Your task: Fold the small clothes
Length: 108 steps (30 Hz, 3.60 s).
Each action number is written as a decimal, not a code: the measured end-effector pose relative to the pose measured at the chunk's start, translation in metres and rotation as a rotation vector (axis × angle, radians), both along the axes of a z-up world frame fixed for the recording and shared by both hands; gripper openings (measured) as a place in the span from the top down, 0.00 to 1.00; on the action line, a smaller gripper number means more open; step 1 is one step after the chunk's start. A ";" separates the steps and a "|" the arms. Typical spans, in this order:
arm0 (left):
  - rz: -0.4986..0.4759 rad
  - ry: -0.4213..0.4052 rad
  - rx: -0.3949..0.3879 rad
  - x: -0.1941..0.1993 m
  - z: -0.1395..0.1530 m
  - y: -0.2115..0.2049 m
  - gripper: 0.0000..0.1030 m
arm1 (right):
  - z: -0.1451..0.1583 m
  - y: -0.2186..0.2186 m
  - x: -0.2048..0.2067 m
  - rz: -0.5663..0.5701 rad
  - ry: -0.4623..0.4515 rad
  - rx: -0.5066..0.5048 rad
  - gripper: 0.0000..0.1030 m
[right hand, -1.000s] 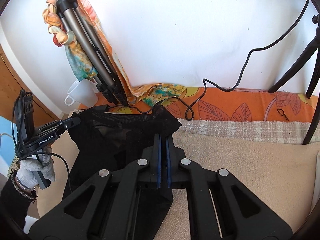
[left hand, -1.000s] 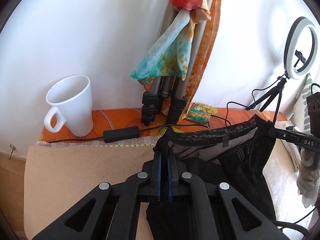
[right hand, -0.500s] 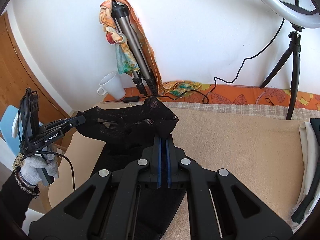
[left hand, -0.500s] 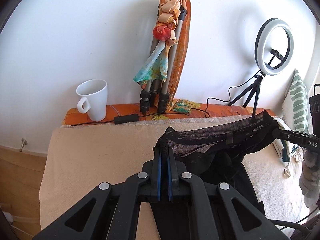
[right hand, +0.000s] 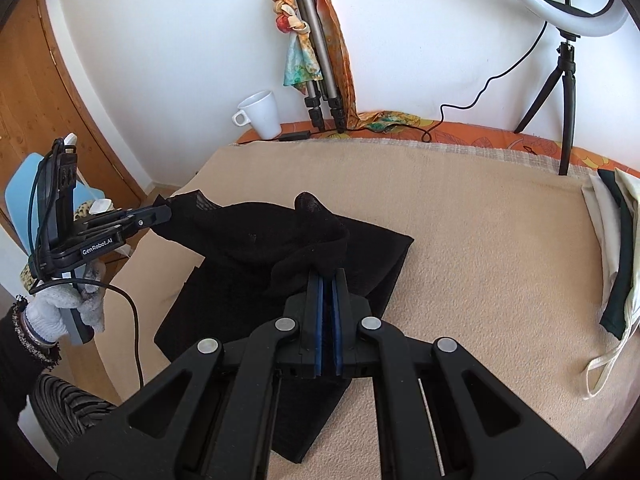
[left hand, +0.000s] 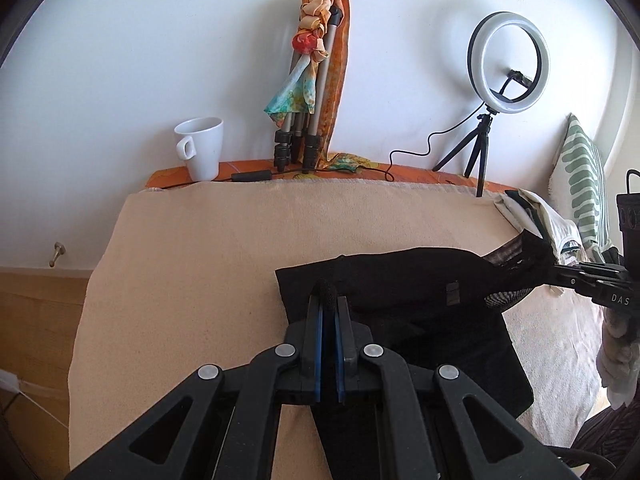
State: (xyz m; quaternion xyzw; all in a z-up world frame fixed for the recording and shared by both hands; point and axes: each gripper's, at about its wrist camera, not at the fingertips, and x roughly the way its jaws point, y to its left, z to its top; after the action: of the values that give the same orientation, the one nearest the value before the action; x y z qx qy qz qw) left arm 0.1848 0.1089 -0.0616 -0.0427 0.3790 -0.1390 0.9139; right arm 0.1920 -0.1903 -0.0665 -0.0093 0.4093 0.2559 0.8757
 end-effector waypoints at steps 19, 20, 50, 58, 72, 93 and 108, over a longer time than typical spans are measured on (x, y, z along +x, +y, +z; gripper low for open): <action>-0.080 0.098 0.103 -0.099 -0.043 0.004 0.83 | -0.044 -0.021 -0.085 0.097 -0.020 -0.130 0.95; -0.078 0.103 0.083 -0.103 -0.041 0.008 0.83 | -0.044 -0.024 -0.086 0.095 -0.004 -0.117 0.95; 0.145 0.363 -0.481 -0.053 -0.072 0.052 0.98 | -0.090 -0.060 -0.036 -0.088 0.439 0.394 0.83; 0.139 0.339 -0.490 -0.054 -0.066 0.057 1.00 | -0.081 -0.062 -0.039 -0.085 0.413 0.421 0.95; 0.182 0.408 -0.505 -0.069 -0.078 0.078 1.00 | -0.087 -0.084 -0.052 -0.116 0.523 0.505 0.95; 0.196 0.218 -0.240 -0.062 -0.031 0.059 0.71 | -0.041 -0.082 -0.041 -0.031 0.293 0.276 0.78; 0.145 0.202 -0.221 -0.034 -0.034 0.001 0.62 | -0.047 -0.067 0.067 -0.087 0.211 0.254 0.78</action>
State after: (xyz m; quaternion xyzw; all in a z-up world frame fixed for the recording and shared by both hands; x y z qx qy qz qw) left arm 0.1504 0.1100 -0.0956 -0.1838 0.4474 -0.1085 0.8685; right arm 0.2590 -0.2577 -0.1137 0.1461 0.4635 0.2667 0.8323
